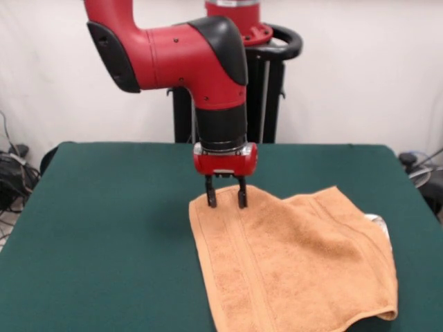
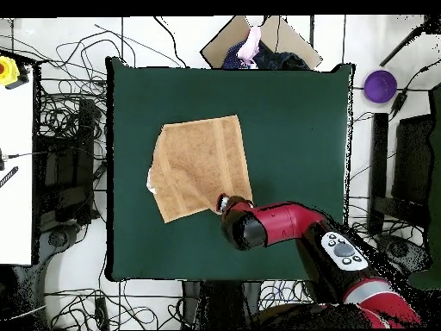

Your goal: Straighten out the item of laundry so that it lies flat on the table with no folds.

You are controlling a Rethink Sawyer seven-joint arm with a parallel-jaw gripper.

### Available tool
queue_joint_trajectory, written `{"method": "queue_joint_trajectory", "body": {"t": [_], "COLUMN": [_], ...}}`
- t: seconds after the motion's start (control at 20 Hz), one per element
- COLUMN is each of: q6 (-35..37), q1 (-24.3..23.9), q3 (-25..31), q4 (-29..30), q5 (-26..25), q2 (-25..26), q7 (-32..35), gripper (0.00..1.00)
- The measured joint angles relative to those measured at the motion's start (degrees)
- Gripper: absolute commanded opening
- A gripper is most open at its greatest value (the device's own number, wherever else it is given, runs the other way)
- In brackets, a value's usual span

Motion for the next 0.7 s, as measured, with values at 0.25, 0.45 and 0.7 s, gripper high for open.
{"method": "queue_joint_trajectory", "body": {"t": [0.25, 0.45, 0.7], "q6": [-2.2, -2.2, -2.2], "q1": [-0.2, -1.1, -2.8], "q3": [0.0, 0.0, 0.0], "q4": [0.0, 0.0, 0.0], "q5": [0.0, 0.1, 0.1], "q2": [0.2, 0.2, 0.2], "q7": [0.0, 0.0, 0.0], "gripper": [1.00, 1.00, 1.00]}}
